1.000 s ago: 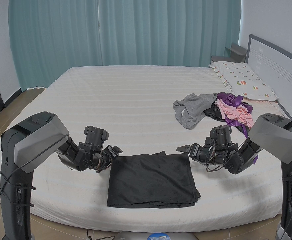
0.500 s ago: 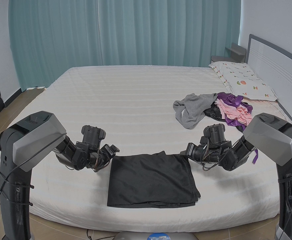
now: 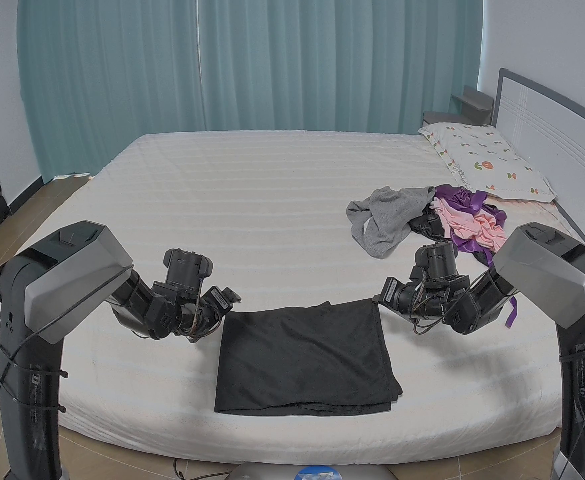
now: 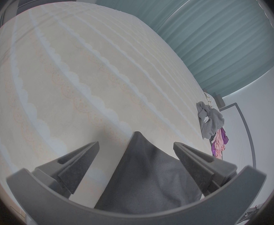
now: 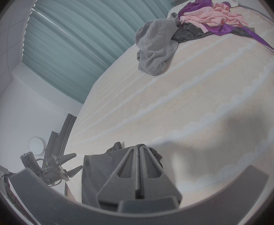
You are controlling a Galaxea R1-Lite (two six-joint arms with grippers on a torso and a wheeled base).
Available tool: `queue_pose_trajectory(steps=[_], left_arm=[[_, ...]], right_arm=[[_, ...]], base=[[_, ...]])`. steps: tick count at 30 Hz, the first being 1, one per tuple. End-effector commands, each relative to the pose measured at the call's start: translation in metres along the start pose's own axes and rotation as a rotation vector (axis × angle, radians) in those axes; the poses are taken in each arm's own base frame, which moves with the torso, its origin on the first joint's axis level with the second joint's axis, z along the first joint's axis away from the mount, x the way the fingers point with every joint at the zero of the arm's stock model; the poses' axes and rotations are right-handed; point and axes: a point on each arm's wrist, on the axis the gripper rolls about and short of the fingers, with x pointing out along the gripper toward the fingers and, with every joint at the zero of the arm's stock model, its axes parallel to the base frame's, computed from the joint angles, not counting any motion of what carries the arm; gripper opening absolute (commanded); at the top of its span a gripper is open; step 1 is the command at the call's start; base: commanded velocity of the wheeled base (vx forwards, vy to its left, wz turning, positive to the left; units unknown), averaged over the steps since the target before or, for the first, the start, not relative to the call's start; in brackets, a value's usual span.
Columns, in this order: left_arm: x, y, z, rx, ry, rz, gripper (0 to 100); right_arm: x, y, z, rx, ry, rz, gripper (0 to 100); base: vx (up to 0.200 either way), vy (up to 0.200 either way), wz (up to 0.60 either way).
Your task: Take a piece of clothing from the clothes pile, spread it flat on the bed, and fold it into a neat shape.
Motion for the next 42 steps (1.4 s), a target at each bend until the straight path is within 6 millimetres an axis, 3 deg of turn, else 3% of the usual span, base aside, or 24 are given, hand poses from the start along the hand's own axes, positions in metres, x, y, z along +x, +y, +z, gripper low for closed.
queue_pose_trajectory(steps=[1, 39, 40, 42], left_arm=[[0.001, -0.002, 0.000, 0.001, -0.005, -0.007, 100], [0.035, -0.015, -0.004, 0.046, -0.020, -0.034, 100], [0.036, -0.015, -0.005, 0.049, -0.018, -0.034, 0], [0.036, -0.015, -0.005, 0.047, -0.021, -0.035, 0]], right_arm=[[-0.001, -0.003, 0.003, 0.006, -0.007, -0.005, 0], [0.007, -0.014, 0.003, 0.017, -0.020, -0.044, 0], [0.007, -0.014, 0.003, 0.016, -0.020, -0.044, 0], [0.007, -0.014, 0.003, 0.017, -0.020, -0.044, 0]], base=[[0.000, 0.000, 0.00], [0.000, 0.000, 0.00], [0.000, 0.000, 0.00], [0.000, 0.000, 0.00]])
